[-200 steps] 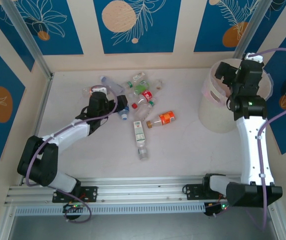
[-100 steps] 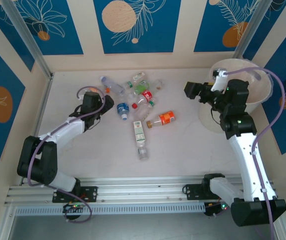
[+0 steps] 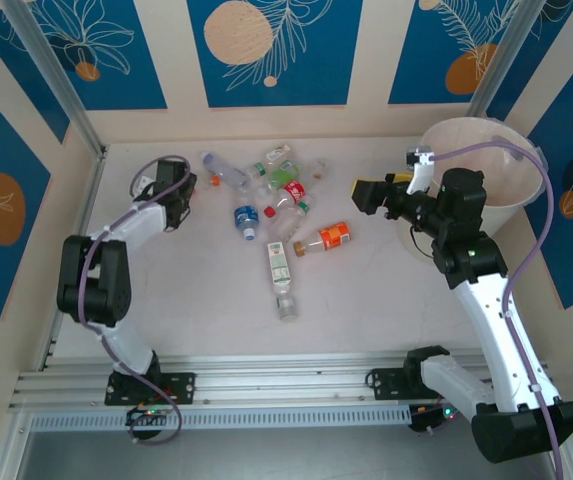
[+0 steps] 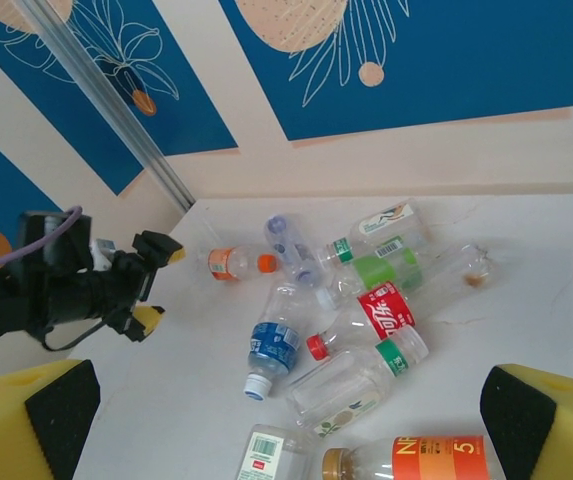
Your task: Put the plastic bottles in the bin
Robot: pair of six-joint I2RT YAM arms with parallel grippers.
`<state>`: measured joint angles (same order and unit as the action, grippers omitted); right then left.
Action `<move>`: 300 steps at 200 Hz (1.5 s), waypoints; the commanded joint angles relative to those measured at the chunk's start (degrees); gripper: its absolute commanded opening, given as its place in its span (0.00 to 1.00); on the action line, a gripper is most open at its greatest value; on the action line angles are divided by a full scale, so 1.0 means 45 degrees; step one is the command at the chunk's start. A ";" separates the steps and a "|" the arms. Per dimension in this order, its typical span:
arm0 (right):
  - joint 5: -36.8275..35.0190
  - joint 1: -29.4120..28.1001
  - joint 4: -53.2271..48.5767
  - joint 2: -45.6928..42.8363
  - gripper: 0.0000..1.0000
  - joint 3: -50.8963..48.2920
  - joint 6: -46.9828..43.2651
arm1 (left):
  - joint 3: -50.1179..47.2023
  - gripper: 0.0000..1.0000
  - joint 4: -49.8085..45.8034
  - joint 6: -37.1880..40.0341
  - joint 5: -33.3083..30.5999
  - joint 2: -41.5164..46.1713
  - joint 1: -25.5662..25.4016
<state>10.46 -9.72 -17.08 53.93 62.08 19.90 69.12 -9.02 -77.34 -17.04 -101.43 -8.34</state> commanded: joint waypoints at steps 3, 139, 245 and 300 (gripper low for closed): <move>-0.0151 -0.0126 0.0324 -0.0419 1.00 -0.0190 -0.0085 | 0.1494 1.00 -0.1171 -0.2549 -0.0396 -0.0871 0.0340; -0.1716 -0.0217 -0.0920 -0.1790 1.00 -0.0134 -0.0316 | 0.8507 0.99 -0.6955 -0.5478 0.0252 -0.6161 0.1281; -0.2042 -0.0243 -0.1730 -0.1926 1.00 0.0109 -0.0268 | 1.0371 0.72 -0.6221 -0.3693 0.0720 -0.8374 0.1658; -0.2207 -0.0245 -0.1769 -0.2084 1.00 -0.0056 -0.0222 | 0.9389 0.45 -0.5236 -0.2010 0.0232 -0.7468 0.1658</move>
<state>1.54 -10.50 -24.93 45.36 61.39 19.49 114.65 -36.93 -91.22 -14.46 -136.84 -1.63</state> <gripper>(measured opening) 0.995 0.560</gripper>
